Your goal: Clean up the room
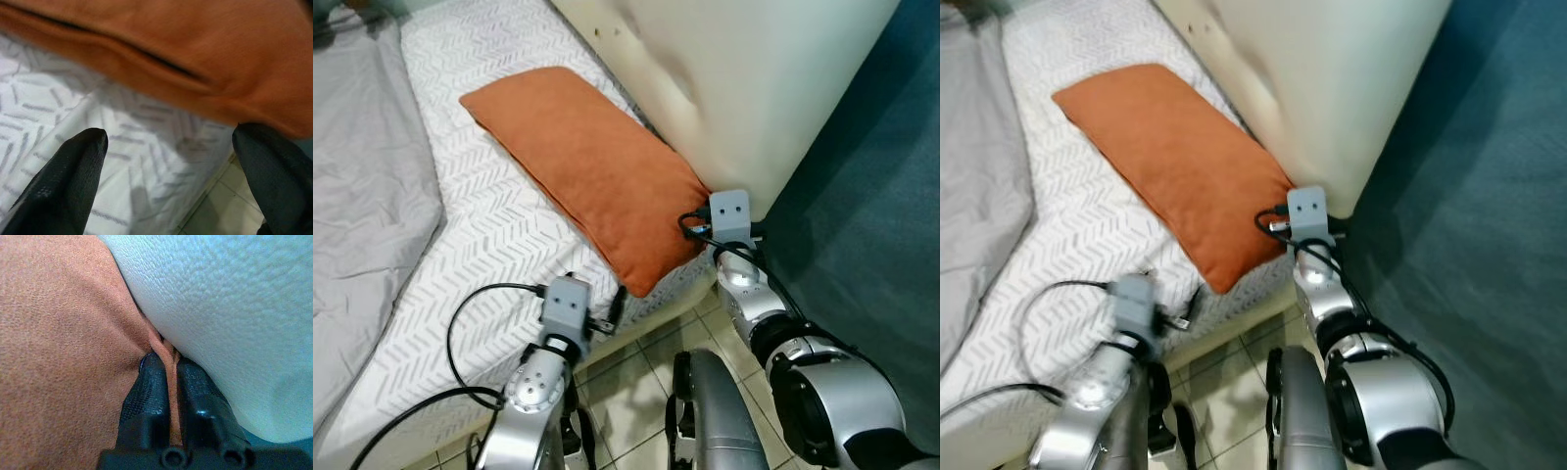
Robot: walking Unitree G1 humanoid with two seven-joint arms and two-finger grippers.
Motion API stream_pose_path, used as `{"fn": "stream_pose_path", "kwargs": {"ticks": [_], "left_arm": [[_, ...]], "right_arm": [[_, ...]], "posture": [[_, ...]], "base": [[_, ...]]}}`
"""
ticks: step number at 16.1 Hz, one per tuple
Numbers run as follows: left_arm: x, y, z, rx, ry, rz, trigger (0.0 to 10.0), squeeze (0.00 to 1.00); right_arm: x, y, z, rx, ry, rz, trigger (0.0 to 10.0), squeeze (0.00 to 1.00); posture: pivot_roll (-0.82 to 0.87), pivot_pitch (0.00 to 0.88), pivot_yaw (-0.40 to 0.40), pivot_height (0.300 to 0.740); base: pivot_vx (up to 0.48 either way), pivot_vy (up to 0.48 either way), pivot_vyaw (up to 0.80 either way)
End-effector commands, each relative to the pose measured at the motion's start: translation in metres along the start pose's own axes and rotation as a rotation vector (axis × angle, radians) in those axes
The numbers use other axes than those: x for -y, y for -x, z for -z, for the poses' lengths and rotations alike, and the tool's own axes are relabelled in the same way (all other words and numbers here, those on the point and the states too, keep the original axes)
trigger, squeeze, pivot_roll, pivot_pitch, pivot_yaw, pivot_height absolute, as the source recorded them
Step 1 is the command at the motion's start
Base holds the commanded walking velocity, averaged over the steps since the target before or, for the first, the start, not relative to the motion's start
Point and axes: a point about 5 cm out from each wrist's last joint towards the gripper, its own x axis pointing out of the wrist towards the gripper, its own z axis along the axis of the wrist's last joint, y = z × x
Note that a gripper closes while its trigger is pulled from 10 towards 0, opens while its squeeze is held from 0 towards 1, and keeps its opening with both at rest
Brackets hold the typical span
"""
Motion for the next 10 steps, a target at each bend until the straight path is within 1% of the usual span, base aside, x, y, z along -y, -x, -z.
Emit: {"fn": "stream_pose_path", "kwargs": {"ticks": [1, 3, 5, 6, 7, 8, 9, 10], "left_arm": [[-0.012, 0.006, 0.012, -0.055, -0.054, -0.031, 10.0, 0.00], [-0.020, 0.003, 0.011, -0.056, -0.101, -0.042, 10.0, 0.00], [-0.029, 0.000, 0.007, -0.045, -0.140, -0.060, 10.0, 0.00], [-0.035, -0.006, 0.004, -0.043, -0.193, -0.074, 10.0, 0.00], [-0.041, -0.010, 0.003, -0.044, -0.199, -0.088, 10.0, 0.00], [-0.051, -0.014, -0.001, -0.039, -0.194, -0.115, 10.0, 0.00], [-0.054, -0.016, -0.003, -0.031, -0.194, -0.125, 10.0, 0.00], [-0.053, -0.015, -0.003, -0.028, -0.190, -0.123, 10.0, 0.00]], "right_arm": [[0.021, -0.011, -0.026, 0.081, -0.040, 0.090, 10.0, 0.00], [0.015, -0.008, -0.022, 0.075, -0.044, 0.072, 10.0, 0.00], [0.006, -0.002, -0.011, 0.062, -0.049, 0.053, 10.0, 0.00], [0.001, 0.002, -0.003, 0.046, -0.045, 0.041, 10.0, 0.00], [0.000, 0.004, 0.002, 0.033, -0.046, 0.037, 10.0, 0.00], [-0.001, 0.006, 0.008, 0.012, -0.052, 0.036, 10.0, 0.00], [0.000, 0.008, 0.012, -0.001, -0.056, 0.034, 10.0, 0.00], [0.000, 0.008, 0.014, -0.008, -0.048, 0.040, 10.0, 0.00]], "posture": [[0.00, 0.304, 0.023, 0.615], [0.00, 0.304, 0.023, 0.615], [0.00, 0.294, 0.018, 0.615], [0.00, 0.291, 0.019, 0.615], [0.00, 0.286, 0.022, 0.615], [-0.01, 0.283, 0.023, 0.615], [-0.01, 0.281, 0.024, 0.615], [-0.01, 0.278, 0.026, 0.615]], "base": [[0.000, 0.000, 0.00], [0.000, 0.000, 0.00], [0.000, 0.000, 0.00], [0.000, 0.000, 0.00], [0.000, 0.000, 0.00], [0.000, 0.000, 0.00], [0.000, 0.000, 0.00], [0.000, 0.000, 0.00]]}}
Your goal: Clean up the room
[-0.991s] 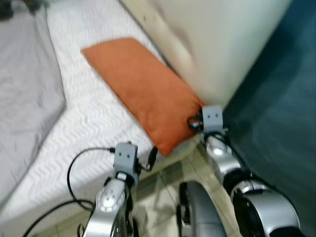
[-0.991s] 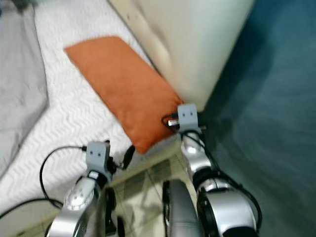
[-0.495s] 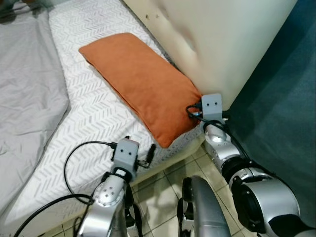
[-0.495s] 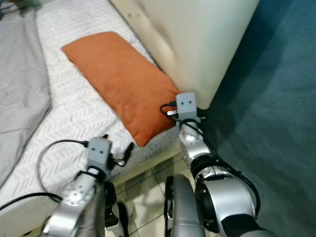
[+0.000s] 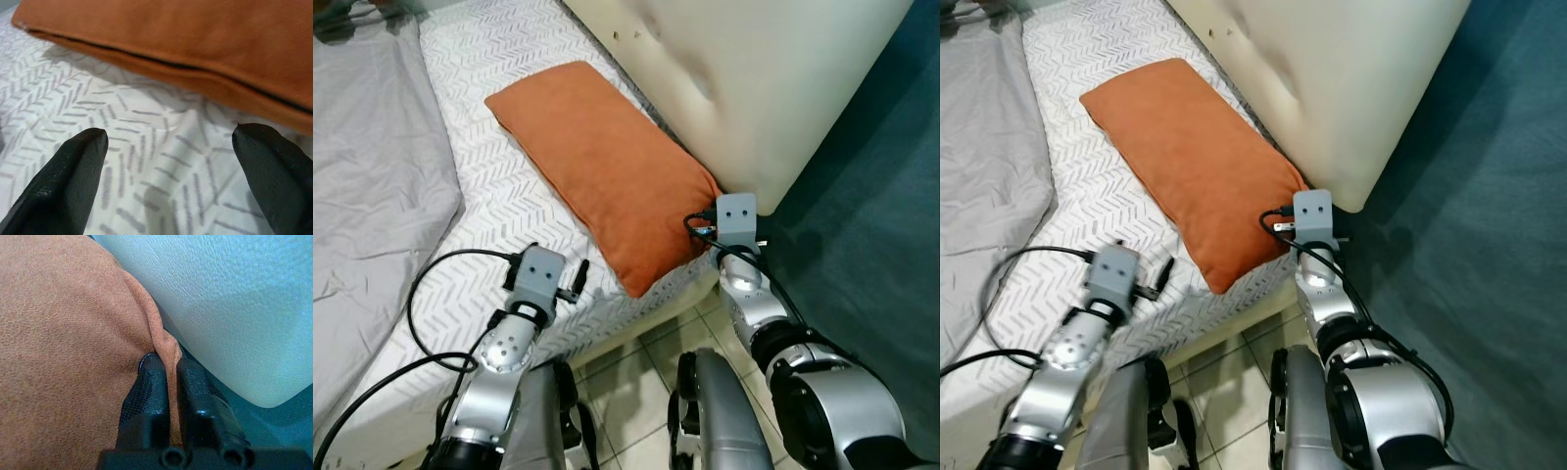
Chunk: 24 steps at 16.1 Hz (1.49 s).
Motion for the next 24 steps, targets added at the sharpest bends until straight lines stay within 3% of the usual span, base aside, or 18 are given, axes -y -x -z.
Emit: {"fn": "stream_pose_path", "kwargs": {"ticks": [1, 3, 4, 5, 6, 7, 8, 9, 10, 11, 12, 15, 16, 17, 20, 21, 22, 24], "left_arm": [[0.006, 0.005, 0.009, -0.030, 0.009, 0.014, 10.0, 0.00], [0.011, 0.005, 0.010, -0.027, 0.006, 0.029, 10.0, 0.00], [0.012, 0.004, 0.010, -0.021, 0.005, 0.033, 10.0, 0.00], [0.013, 0.003, 0.010, -0.018, 0.004, 0.032, 10.0, 0.00], [0.012, 0.003, 0.010, -0.014, -0.006, 0.031, 10.0, 0.00], [0.008, 0.001, 0.011, -0.017, -0.021, 0.011, 10.0, 0.00], [0.004, 0.000, 0.012, -0.019, -0.025, -0.006, 10.0, 0.00], [-0.006, -0.002, 0.014, -0.026, -0.031, -0.035, 10.0, 0.00], [-0.014, -0.002, 0.017, -0.035, -0.035, -0.056, 10.0, 0.00], [-0.015, -0.003, 0.018, -0.038, -0.034, -0.061, 10.0, 0.00], [-0.019, -0.005, 0.019, -0.042, -0.044, -0.074, 10.0, 0.00], [-0.030, -0.013, 0.017, -0.047, -0.039, -0.113, 10.0, 0.00], [-0.033, -0.016, 0.015, -0.044, -0.042, -0.119, 10.0, 0.00], [-0.032, -0.017, 0.013, -0.034, -0.038, -0.120, 10.0, 0.00], [-0.024, -0.014, 0.011, -0.008, -0.032, -0.096, 10.0, 0.00], [-0.014, -0.012, 0.009, 0.013, -0.029, -0.072, 10.0, 0.00], [-0.013, -0.011, 0.010, 0.014, -0.030, -0.068, 10.0, 0.00], [-0.013, -0.010, 0.013, 0.003, -0.032, -0.071, 10.0, 0.00]], "right_arm": [[-0.003, 0.004, 0.007, -0.024, -0.007, -0.006, 10.0, 0.00], [-0.004, 0.001, 0.000, -0.009, -0.059, -0.016, 10.0, 0.00], [0.003, -0.011, -0.019, -0.001, -0.195, 0.042, 10.0, 0.00], [0.017, -0.023, -0.046, 0.050, -0.263, 0.096, 10.0, 0.00], [0.029, -0.029, -0.064, 0.097, -0.272, 0.132, 10.0, 0.00], [0.054, -0.034, -0.084, 0.169, -0.249, 0.222, 10.0, 0.00], [0.069, -0.035, -0.091, 0.202, -0.224, 0.273, 10.0, 0.00], [0.092, -0.033, -0.091, 0.222, -0.171, 0.363, 10.0, 0.00], [0.105, -0.028, -0.077, 0.189, -0.126, 0.410, 10.0, 0.00], [0.105, -0.027, -0.073, 0.179, -0.114, 0.411, 10.0, 0.00], [0.099, -0.023, -0.054, 0.126, -0.117, 0.388, 10.0, 0.00], [0.041, -0.011, -0.012, 0.001, -0.187, 0.165, 10.0, 0.00], [0.027, -0.007, -0.006, -0.005, -0.182, 0.121, 10.0, 0.38], [0.017, -0.003, -0.003, -0.005, -0.204, 0.081, 10.0, 1.00], [0.015, -0.002, -0.008, 0.061, -0.172, 0.067, 10.0, 1.00], [0.023, -0.001, -0.030, 0.239, -0.045, 0.097, 10.0, 1.00], [0.025, 0.001, -0.040, 0.324, 0.003, 0.103, 10.0, 1.00], [0.018, 0.008, -0.044, 0.386, -0.008, 0.086, 10.0, 1.00]], "posture": [[-0.01, 0.276, 0.027, 0.615], [-0.01, 0.274, 0.029, 0.615], [-0.01, 0.276, 0.034, 0.615], [-0.01, 0.276, 0.034, 0.615], [-0.01, 0.278, 0.034, 0.615], [-0.02, 0.281, 0.027, 0.615], [-0.02, 0.280, 0.025, 0.615], [-0.02, 0.283, 0.020, 0.615], [-0.02, 0.283, 0.020, 0.615], [-0.02, 0.283, 0.020, 0.615], [-0.03, 0.290, 0.020, 0.615], [-0.03, 0.295, 0.027, 0.615], [-0.03, 0.296, 0.031, 0.615], [-0.03, 0.297, 0.031, 0.615], [-0.03, 0.297, 0.030, 0.615], [-0.02, 0.298, 0.029, 0.615], [-0.03, 0.301, 0.027, 0.615], [-0.03, 0.302, 0.024, 0.615]], "base": [[0.000, 0.000, 0.00], [0.000, 0.000, 0.00], [0.000, 0.000, 0.00], [0.000, 0.000, 0.00], [0.000, 0.000, 0.00], [0.000, 0.000, 0.00], [0.000, 0.000, 0.00], [0.000, 0.000, 0.00], [0.000, 0.000, 0.00], [0.000, 0.000, 0.00], [0.000, 0.000, 0.00], [0.000, 0.000, 0.00], [0.000, 0.000, 0.00], [0.000, 0.000, 0.00], [0.000, 0.000, 0.00], [0.000, 0.000, 0.00], [0.000, 0.000, 0.00], [0.000, 0.000, 0.00]]}}
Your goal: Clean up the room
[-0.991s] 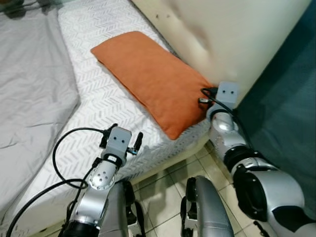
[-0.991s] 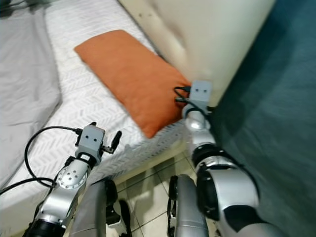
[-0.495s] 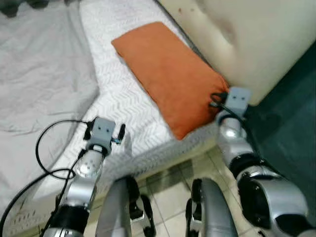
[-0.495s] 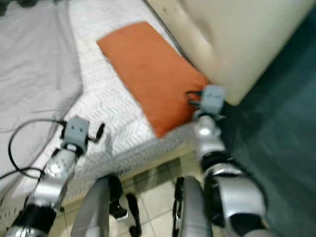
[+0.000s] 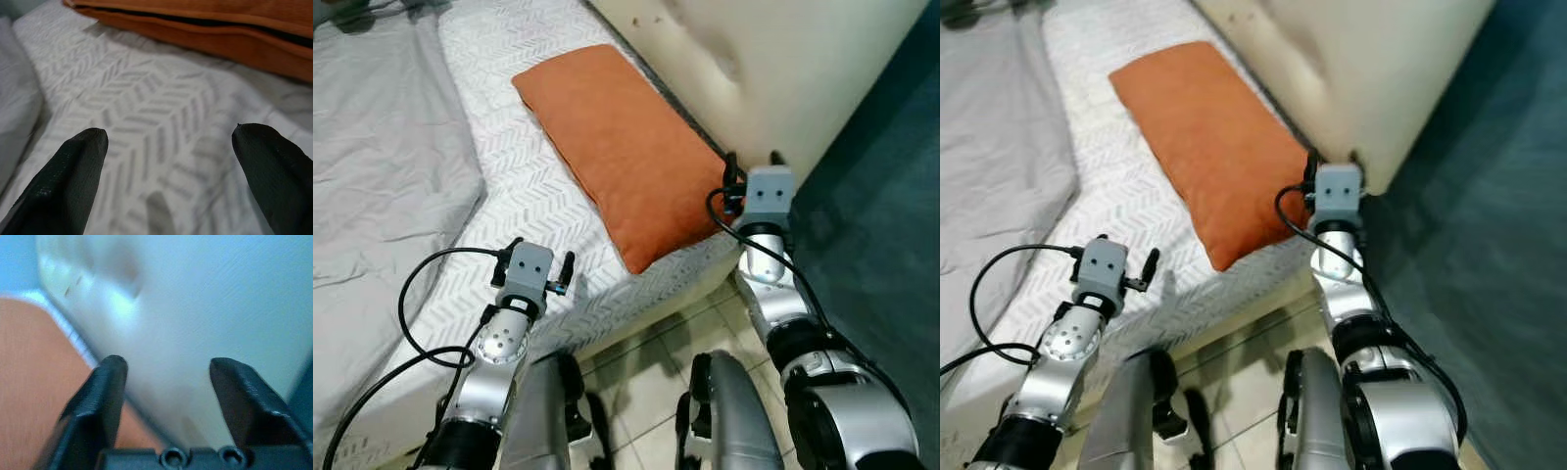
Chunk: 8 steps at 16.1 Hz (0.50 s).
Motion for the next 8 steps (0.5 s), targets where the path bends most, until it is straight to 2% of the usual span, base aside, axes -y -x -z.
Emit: {"fn": "stream_pose_path", "kwargs": {"ticks": [1, 2, 3, 5, 6, 8], "left_arm": [[-0.001, 0.002, 0.003, -0.004, -0.015, 0.005, 10.0, 0.00], [-0.002, 0.002, 0.003, -0.006, -0.016, 0.003, 10.0, 0.00], [-0.003, 0.000, 0.002, -0.003, -0.019, 0.001, 10.0, 0.00], [-0.002, 0.001, 0.002, -0.001, -0.019, 0.002, 10.0, 0.00], [-0.001, 0.002, 0.002, 0.001, -0.015, 0.002, 10.0, 0.00], [0.002, 0.006, 0.002, 0.007, 0.002, 0.008, 10.0, 0.00]], "right_arm": [[-0.009, 0.008, 0.003, -0.003, -0.014, -0.028, 10.0, 1.00], [-0.014, 0.012, 0.005, -0.015, -0.038, -0.039, 10.0, 1.00], [-0.027, 0.022, 0.009, -0.060, -0.112, -0.063, 10.0, 1.00], [-0.036, 0.031, 0.010, -0.079, -0.164, -0.082, 10.0, 1.00], [-0.038, 0.037, 0.008, -0.077, -0.184, -0.088, 10.0, 1.00], [-0.032, 0.050, 0.004, -0.076, -0.202, -0.100, 10.0, 1.00]], "posture": [[-0.03, 0.302, 0.024, 0.615], [-0.03, 0.300, 0.024, 0.615], [-0.03, 0.299, 0.026, 0.615], [-0.03, 0.294, 0.024, 0.615], [-0.03, 0.286, 0.023, 0.615], [-0.03, 0.267, 0.021, 0.615]], "base": [[0.000, 0.000, 0.00], [0.000, 0.000, 0.00], [0.000, 0.000, 0.00], [0.000, 0.000, 0.00], [0.000, 0.000, 0.00], [0.000, 0.000, 0.00]]}}
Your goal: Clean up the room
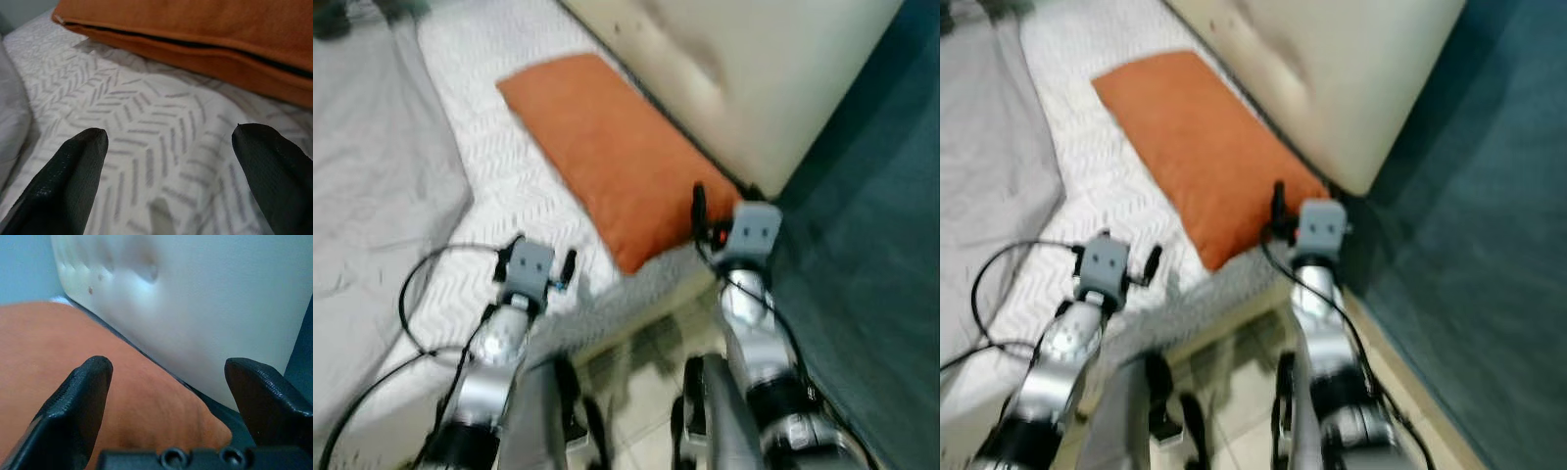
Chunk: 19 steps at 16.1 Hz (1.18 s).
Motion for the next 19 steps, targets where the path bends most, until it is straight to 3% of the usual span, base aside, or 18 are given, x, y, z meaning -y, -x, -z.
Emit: {"fn": "stream_pose_path", "kwargs": {"ticks": [1, 3, 5, 6, 7, 9, 10, 11, 14, 17, 19], "left_arm": [[0.005, 0.006, 0.004, -0.011, 0.011, 0.018, 10.0, 0.00], [0.016, 0.007, 0.000, 0.006, 0.051, 0.048, 10.0, 0.00], [0.018, 0.007, -0.003, 0.011, 0.082, 0.046, 10.0, 0.00], [0.019, 0.010, -0.004, 0.008, 0.127, 0.033, 10.0, 0.00], [0.019, 0.011, -0.003, 0.003, 0.144, 0.026, 10.0, 0.00], [0.010, 0.022, -0.003, -0.016, 0.212, -0.016, 10.0, 0.00], [0.005, 0.025, -0.004, -0.019, 0.239, -0.037, 10.0, 0.00], [0.001, 0.021, -0.002, -0.021, 0.239, -0.070, 10.0, 0.00], [0.012, 0.000, 0.002, -0.051, 0.201, -0.031, 10.0, 0.00], [0.014, 0.001, 0.008, -0.084, 0.203, -0.026, 10.0, 0.00], [0.019, 0.009, 0.021, -0.140, 0.264, -0.058, 10.0, 0.00]], "right_arm": [[-0.004, 0.009, -0.001, -0.013, -0.011, -0.035, 10.0, 1.00], [0.003, 0.034, -0.002, -0.037, -0.017, -0.084, 10.0, 1.00], [0.013, 0.044, -0.003, -0.050, -0.022, -0.081, 10.0, 1.00], [0.027, 0.052, 0.001, -0.093, -0.032, -0.071, 10.0, 1.00], [0.033, 0.054, 0.003, -0.114, -0.040, -0.065, 10.0, 1.00], [0.052, 0.062, 0.020, -0.198, 0.000, -0.061, 10.0, 1.00], [0.064, 0.066, 0.028, -0.243, 0.030, -0.043, 10.0, 0.00], [0.079, 0.070, 0.036, -0.282, 0.054, -0.026, 10.0, 0.00], [0.086, 0.072, 0.045, -0.340, 0.054, -0.024, 10.0, 0.00], [0.090, 0.075, 0.047, -0.355, 0.049, -0.037, 10.0, 0.00], [0.085, 0.080, 0.047, -0.358, 0.044, -0.079, 10.0, 0.00]], "posture": [[-0.03, 0.253, 0.020, 0.615], [-0.03, 0.187, 0.019, 0.615], [-0.03, 0.134, 0.026, 0.615], [-0.04, 0.079, 0.038, 0.615], [-0.04, 0.079, 0.038, 0.615], [-0.04, 0.000, 0.073, 0.615], [-0.05, 0.000, 0.085, 0.615], [-0.06, 0.000, 0.091, 0.615], [-0.08, 0.000, 0.107, 0.615], [-0.11, 0.000, 0.118, 0.615], [-0.14, 0.030, 0.115, 0.615]], "base": [[0.000, 0.000, 0.00], [0.000, 0.000, 0.00], [0.000, 0.000, 0.00], [0.000, 0.000, 0.00], [0.000, 0.000, 0.00], [0.000, 0.000, 0.00], [0.000, 0.000, 0.00], [0.000, -0.341, 0.00], [0.000, -0.480, 0.52], [0.000, -0.480, 0.52], [0.000, -0.480, 0.49]]}}
